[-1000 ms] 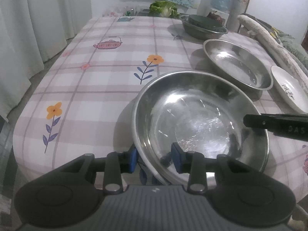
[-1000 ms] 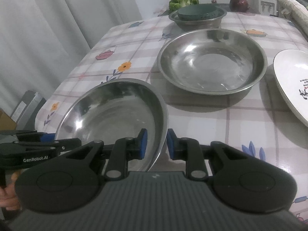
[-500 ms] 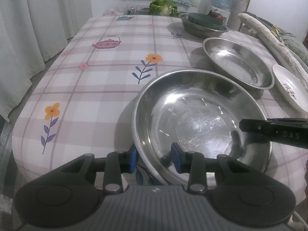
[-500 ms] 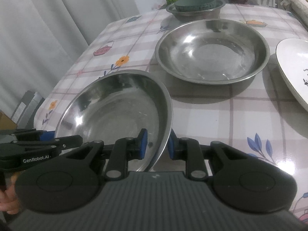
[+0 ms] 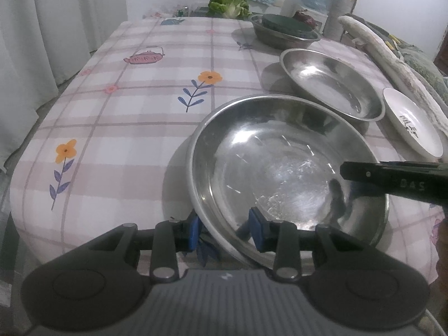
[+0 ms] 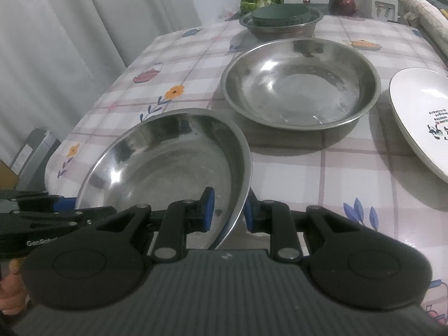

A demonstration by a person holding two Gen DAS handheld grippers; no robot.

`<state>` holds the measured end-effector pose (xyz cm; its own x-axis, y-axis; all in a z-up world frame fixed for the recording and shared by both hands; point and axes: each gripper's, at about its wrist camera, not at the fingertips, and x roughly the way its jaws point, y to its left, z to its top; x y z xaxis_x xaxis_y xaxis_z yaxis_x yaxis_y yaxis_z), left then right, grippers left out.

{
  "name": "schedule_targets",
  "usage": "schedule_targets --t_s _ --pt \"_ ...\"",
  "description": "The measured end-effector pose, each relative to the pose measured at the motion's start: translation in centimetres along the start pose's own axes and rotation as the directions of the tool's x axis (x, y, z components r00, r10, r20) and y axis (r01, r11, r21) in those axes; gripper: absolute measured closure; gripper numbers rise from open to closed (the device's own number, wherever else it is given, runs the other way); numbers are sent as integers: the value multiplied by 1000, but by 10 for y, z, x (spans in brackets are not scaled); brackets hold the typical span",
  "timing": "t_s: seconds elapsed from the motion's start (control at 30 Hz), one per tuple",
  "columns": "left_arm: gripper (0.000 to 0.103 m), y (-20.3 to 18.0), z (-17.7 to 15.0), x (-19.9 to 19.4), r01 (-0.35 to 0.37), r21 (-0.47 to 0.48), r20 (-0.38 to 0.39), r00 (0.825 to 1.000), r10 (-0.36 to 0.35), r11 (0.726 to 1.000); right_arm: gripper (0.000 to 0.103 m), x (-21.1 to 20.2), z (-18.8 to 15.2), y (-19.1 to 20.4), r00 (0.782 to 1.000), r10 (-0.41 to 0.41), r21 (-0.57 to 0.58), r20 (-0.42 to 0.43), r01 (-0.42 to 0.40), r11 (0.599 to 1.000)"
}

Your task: Organize plates and bowls

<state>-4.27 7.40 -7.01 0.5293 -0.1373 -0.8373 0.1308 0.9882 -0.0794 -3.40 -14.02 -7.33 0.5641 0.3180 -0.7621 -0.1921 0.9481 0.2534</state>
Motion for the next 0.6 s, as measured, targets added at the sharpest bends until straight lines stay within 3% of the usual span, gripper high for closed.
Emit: schedule_targets --t_s 0.4,0.5,0.6 --pt "66 -1 -1 3 -8 7 3 1000 8 1000 80 5 -4 -6 1000 19 31 7 -19 999" --pt "62 -1 0 3 -8 8 7 1000 8 1000 70 4 -5 -18 996 85 113 14 -86 990" --pt "57 -2 0 4 1 7 10 1000 -1 1000 45 4 -5 -30 983 181 205 34 -184 961"
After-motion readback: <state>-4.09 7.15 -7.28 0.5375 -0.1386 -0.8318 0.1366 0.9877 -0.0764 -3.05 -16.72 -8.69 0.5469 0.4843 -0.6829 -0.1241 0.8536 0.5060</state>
